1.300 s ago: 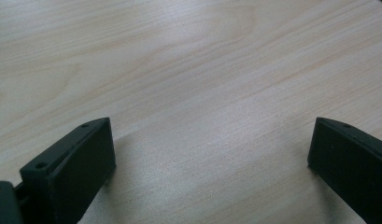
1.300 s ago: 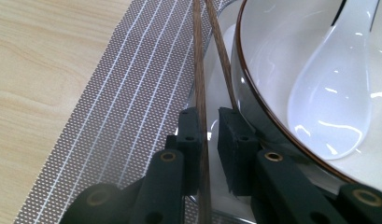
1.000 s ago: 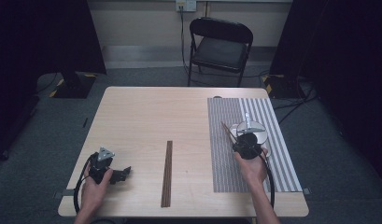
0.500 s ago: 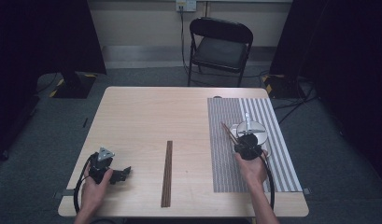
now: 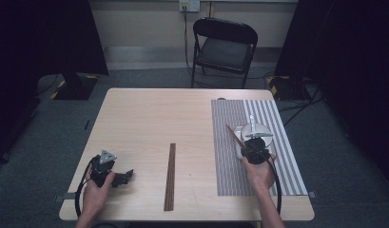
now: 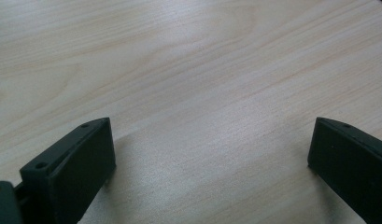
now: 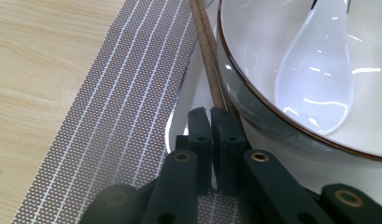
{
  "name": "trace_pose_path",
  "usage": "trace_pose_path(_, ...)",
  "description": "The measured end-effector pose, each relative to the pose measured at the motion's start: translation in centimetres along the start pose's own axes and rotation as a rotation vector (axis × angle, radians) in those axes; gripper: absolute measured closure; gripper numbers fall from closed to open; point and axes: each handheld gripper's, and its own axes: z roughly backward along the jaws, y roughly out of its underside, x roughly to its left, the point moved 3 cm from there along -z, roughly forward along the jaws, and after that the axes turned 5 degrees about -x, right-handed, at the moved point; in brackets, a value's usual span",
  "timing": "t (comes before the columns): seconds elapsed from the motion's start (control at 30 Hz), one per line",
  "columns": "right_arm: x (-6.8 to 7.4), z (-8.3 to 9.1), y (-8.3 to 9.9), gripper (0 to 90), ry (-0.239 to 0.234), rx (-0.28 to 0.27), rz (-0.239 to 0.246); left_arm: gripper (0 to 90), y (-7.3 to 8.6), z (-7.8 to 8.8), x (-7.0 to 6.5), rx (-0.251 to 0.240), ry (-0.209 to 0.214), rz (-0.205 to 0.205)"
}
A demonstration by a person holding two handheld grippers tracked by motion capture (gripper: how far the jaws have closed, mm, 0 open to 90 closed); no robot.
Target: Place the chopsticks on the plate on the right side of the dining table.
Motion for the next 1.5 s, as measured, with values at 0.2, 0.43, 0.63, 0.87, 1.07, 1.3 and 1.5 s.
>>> trace_pose_path(0.2, -0.3, 0.1, 0.4, 87.0, -0.005, -0.005, -0.013, 0.1, 0.0, 0.0, 0.0, 0.004, 0.000, -0.007)
trace_pose_path(0.43, -0.6, 0.3, 0.7, 87.2, 0.000, -0.002, -0.020, 0.1, 0.0, 0.0, 0.1, 0.007, 0.000, -0.011)
trace_pose_path(0.63, -0.8, 0.4, 0.8, 87.2, 0.003, -0.004, -0.013, 0.1, 0.0, 0.0, 0.0, -0.003, 0.000, 0.004)
trace_pose_path(0.87, -0.8, 0.4, 1.1, 87.3, 0.001, -0.002, -0.026, 0.1, 0.0, 0.1, 0.1, 0.008, 0.000, -0.011)
trace_pose_path(1.07, -1.2, 0.8, 1.2, 87.3, 0.012, -0.007, -0.021, 0.1, 0.0, 0.0, 0.0, 0.004, -0.001, -0.007)
trace_pose_path(1.3, -1.5, 0.9, 1.6, 87.3, 0.008, -0.015, -0.029, 0.1, 0.0, 0.0, 0.0, -0.003, -0.001, 0.004)
trace_pose_path(1.5, -1.6, 1.0, 1.9, 87.2, 0.014, -0.012, -0.031, 0.1, 0.0, 0.0, 0.0, -0.003, -0.001, 0.004)
